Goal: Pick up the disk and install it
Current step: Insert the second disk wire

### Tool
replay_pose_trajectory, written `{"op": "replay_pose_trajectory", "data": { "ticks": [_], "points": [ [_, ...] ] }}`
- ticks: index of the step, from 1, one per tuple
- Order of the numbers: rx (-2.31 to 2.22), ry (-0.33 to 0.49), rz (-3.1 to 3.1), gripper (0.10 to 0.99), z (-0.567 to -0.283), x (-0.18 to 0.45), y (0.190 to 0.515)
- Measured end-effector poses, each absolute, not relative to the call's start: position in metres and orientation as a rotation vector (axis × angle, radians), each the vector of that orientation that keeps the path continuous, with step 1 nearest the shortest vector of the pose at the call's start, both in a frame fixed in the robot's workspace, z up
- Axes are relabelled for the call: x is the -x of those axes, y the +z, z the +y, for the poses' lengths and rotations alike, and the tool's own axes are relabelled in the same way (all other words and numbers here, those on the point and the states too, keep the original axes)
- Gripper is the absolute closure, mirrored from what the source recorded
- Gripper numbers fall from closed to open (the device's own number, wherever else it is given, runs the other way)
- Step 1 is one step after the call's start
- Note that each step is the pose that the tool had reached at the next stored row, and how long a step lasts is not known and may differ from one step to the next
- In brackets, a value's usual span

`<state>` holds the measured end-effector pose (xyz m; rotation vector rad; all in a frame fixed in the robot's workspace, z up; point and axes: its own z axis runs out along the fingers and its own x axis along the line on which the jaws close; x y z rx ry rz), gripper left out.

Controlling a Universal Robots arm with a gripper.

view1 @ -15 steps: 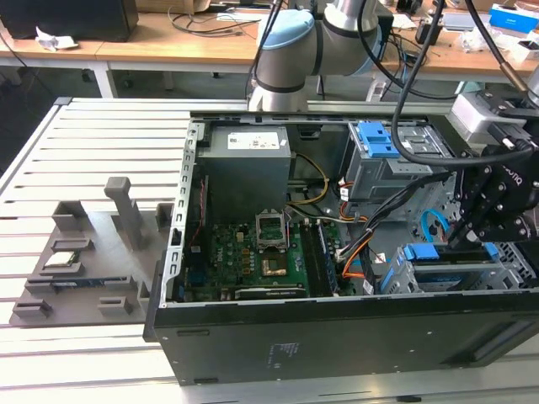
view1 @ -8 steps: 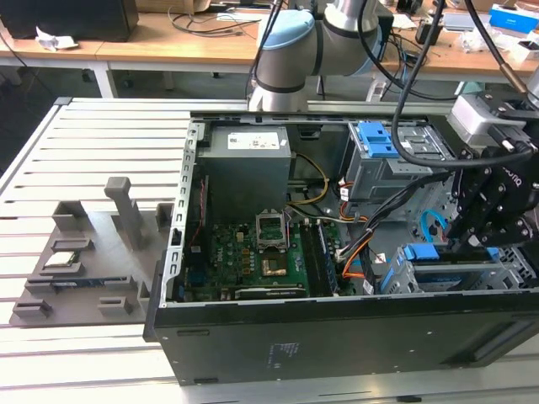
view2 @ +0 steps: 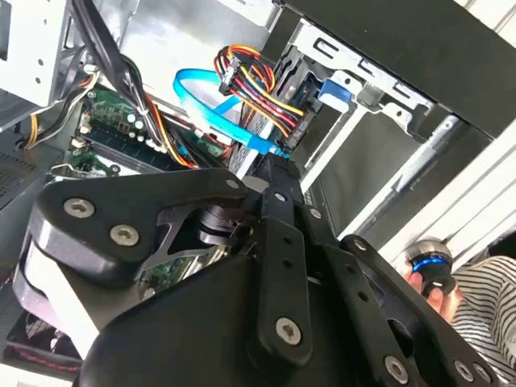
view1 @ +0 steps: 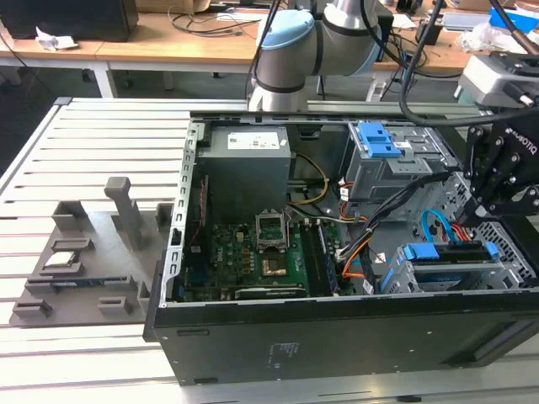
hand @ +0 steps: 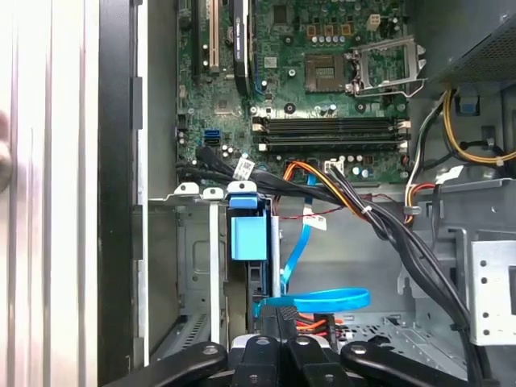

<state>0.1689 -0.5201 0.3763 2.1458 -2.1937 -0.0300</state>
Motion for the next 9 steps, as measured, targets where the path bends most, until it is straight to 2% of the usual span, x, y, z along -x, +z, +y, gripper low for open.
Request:
{"op": "replay_pose_trajectory", "data": {
  "ticks": [3, 9],
  "points": [
    [-2.146, -0.030, -2.194, 0.980, -0.5196, -0.1689, 0.3904],
    [-2.146, -0.030, -2.193, 0.980, -0.5196, -0.1689, 0.3914]
  ]
}}
